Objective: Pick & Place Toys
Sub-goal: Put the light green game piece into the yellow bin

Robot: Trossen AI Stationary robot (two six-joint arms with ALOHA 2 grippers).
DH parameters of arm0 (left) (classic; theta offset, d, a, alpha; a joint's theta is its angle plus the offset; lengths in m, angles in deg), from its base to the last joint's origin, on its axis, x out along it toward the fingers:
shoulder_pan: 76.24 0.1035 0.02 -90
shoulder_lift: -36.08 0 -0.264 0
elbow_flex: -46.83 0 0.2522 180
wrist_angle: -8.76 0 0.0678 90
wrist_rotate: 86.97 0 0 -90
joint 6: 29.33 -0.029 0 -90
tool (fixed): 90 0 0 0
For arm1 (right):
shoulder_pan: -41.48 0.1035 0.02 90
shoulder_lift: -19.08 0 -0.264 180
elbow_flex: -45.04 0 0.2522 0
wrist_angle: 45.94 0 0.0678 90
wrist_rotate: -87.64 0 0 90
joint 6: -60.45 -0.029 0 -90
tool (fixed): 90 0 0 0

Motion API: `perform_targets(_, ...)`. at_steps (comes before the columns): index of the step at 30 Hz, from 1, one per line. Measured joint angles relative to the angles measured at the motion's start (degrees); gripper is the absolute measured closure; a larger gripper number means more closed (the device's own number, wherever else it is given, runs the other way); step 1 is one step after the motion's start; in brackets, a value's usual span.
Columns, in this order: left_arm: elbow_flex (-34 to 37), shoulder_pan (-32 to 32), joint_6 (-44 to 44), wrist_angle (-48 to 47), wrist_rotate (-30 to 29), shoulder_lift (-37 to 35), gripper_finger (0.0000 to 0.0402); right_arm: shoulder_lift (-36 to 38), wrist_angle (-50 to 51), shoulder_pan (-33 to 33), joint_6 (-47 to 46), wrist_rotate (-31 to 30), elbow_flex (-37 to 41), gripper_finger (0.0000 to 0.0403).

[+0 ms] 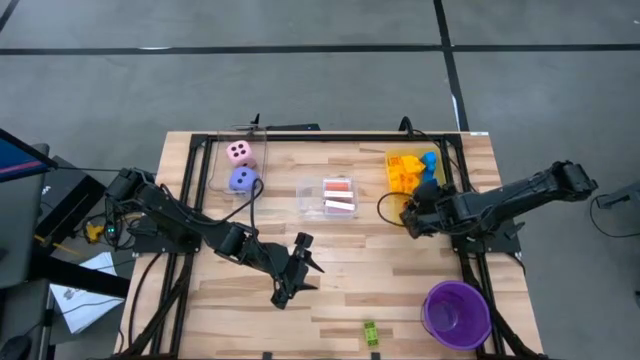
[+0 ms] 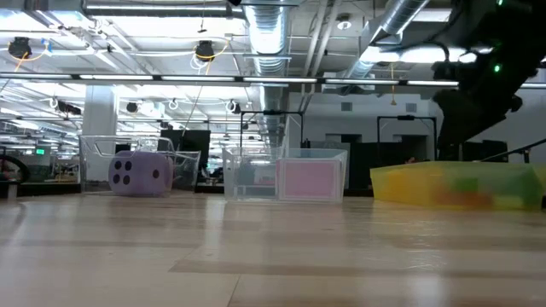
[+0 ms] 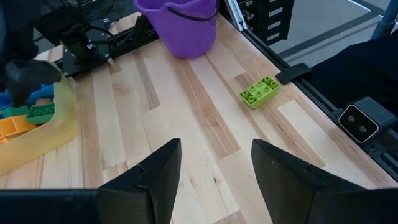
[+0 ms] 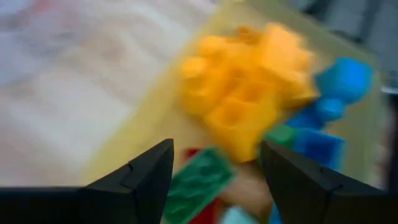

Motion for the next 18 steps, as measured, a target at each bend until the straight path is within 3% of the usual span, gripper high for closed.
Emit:
perform_targets(4, 0.0, 0.0, 0.0, 0.0, 0.0, 0.0, 0.0211, 0.0, -6.6, 4.2, 6.8, 7.5, -3.2, 0.0170)
perform_targets(9, 0.0, 0.0, 0.0, 0.0, 0.0, 0.0, 0.0211, 0.0, -25.4, 10.5, 18.9, 13.8, -4.5, 0.0168)
perform_targets(12, 0.0, 0.0, 0.0, 0.0, 0.0, 0.0, 0.0211, 0.0, -34.2, 14.2, 26.4, 21.1, -4.5, 0.0168)
perform_targets(15, 0.0, 0.0, 0.0, 0.0, 0.0, 0.0, 0.0211, -0.6, -38.9, 18.3, 29.9, 27.5, -4.5, 0.0168)
perform_targets(18, 0.0, 0.0, 0.0, 0.0, 0.0, 0.0, 0.0211, -2.7, -40.4, 22.1, 31.2, 27.9, -4.5, 0.0168)
